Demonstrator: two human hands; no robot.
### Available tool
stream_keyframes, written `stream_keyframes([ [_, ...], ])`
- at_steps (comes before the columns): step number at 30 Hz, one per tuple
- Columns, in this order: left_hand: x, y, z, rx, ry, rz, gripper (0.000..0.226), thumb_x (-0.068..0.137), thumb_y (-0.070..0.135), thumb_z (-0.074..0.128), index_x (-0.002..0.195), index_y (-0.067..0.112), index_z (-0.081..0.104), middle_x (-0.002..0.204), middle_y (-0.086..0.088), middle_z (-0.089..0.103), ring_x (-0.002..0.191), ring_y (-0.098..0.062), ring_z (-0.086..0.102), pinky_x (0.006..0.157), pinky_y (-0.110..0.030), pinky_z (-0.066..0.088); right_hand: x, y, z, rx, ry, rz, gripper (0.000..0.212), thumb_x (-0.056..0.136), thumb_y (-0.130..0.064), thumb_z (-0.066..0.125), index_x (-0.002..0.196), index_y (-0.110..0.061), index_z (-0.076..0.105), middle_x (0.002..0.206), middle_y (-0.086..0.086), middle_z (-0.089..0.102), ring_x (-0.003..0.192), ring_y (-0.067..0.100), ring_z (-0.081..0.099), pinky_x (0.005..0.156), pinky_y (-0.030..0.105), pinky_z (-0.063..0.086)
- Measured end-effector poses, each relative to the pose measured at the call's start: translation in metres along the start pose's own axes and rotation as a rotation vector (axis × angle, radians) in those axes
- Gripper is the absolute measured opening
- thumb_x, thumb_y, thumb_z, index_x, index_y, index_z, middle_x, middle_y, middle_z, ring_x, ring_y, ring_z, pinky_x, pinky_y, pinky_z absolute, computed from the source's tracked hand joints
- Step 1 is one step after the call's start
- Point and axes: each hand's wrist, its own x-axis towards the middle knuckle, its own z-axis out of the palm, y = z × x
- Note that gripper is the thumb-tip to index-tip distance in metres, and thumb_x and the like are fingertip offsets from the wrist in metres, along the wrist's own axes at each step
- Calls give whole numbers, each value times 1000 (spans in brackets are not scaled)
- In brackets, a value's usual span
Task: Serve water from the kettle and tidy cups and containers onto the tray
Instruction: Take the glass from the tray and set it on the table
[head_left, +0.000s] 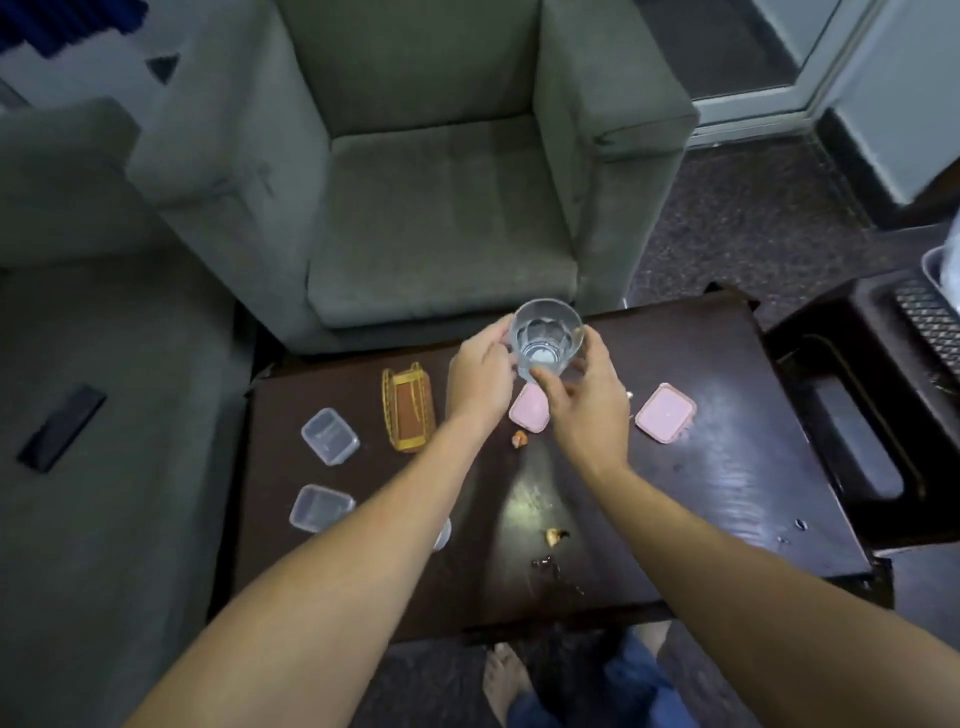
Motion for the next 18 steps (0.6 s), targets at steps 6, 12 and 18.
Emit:
stream_keyframes([
  [6,-34,-61,-29,-57,65,-92,62,78,18,34,93,67,68,115,15,74,116,-22,68,104,-52,54,-46,17,37,21,-150,25,57,90,-36,74,139,-33,45,120,-15,66,108,5,66,89,34,58],
  [12,-48,-102,-37,-119,115,-237,63,82,15,35,136,29,65,134,8,69,128,-18,62,112,-47,49,-70,38,58,8,-243,76,54,88,-31,76,124,-55,45,106,-34,66,89,-9,68,72,3,47],
  [18,-55,-134,-38,-133,148,-335,64,81,16,36,134,34,65,129,14,71,120,-15,67,107,-48,53,-82,65,75,1,-325,131,59,89,-24,76,130,-51,45,107,-41,64,88,-15,68,72,-3,44],
])
